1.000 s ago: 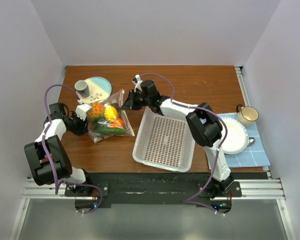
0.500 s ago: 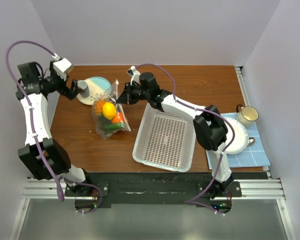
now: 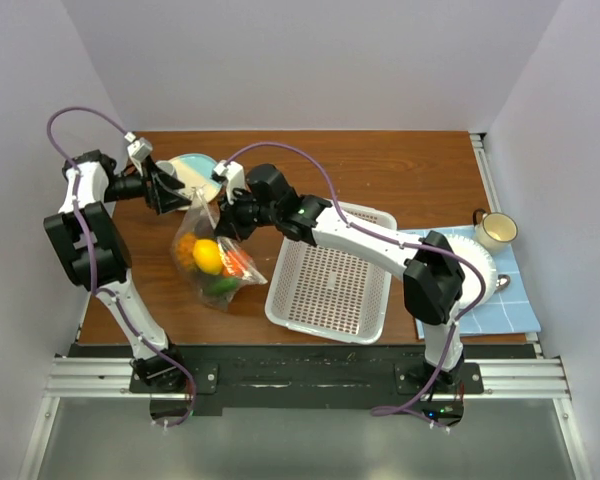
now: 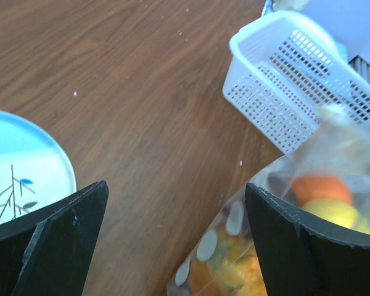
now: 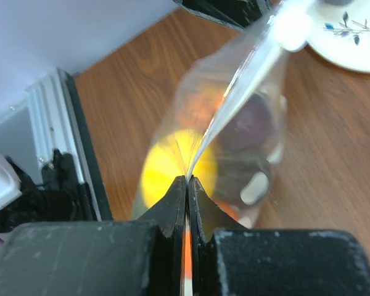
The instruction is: Open the zip-top bag and remove the fake food
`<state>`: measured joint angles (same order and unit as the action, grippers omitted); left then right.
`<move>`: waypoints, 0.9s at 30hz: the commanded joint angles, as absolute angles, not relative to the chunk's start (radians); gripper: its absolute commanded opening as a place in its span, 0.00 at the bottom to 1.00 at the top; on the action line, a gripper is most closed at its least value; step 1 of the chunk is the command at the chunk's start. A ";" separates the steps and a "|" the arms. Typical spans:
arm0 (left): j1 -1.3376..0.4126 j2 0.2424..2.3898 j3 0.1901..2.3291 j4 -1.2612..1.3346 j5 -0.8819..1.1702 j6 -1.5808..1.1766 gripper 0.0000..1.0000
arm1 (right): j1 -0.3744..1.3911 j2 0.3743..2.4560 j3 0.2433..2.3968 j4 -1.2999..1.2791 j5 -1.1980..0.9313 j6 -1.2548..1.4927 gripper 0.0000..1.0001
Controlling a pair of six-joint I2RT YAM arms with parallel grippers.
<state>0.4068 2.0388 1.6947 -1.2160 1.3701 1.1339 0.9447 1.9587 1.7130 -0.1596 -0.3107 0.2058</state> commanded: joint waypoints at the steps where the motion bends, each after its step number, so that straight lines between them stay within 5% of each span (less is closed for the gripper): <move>1: 0.407 1.988 1.795 -1.316 1.600 1.227 0.98 | 0.925 1.936 1.773 -0.231 -0.279 0.121 0.00; 6: 0.417 1.933 1.786 -1.274 1.629 1.177 0.98 | 0.927 1.913 1.790 -0.285 -0.221 0.046 0.00; 8: 0.423 1.898 1.703 -1.124 1.666 0.952 0.98 | 0.927 1.908 1.796 -0.301 -0.178 0.006 0.00; 10: 0.423 1.786 1.536 -0.411 1.709 0.510 0.98 | 0.927 1.908 1.813 -0.307 -0.166 -0.030 0.00; 11: 0.391 1.740 1.352 -0.126 1.707 0.054 0.98 | 0.927 1.911 1.819 -0.305 -0.166 -0.034 0.00; 12: 0.378 1.661 1.262 0.388 1.707 -0.116 0.98 | 0.927 1.914 1.833 -0.304 -0.164 -0.035 0.00; 13: 0.365 1.637 1.187 0.616 1.706 -0.422 0.99 | 0.928 1.917 1.841 -0.304 -0.164 -0.038 0.00; 15: 0.325 1.635 1.106 0.919 1.706 -0.605 1.00 | 0.927 1.930 1.867 -0.311 -0.167 -0.041 0.00; 23: 0.298 1.672 1.123 0.942 1.706 -0.664 1.00 | 0.928 1.927 1.873 -0.313 -0.170 -0.037 0.00; 27: 0.301 1.701 1.080 1.264 1.706 -0.849 0.99 | 0.928 1.913 1.859 -0.305 -0.160 -0.043 0.00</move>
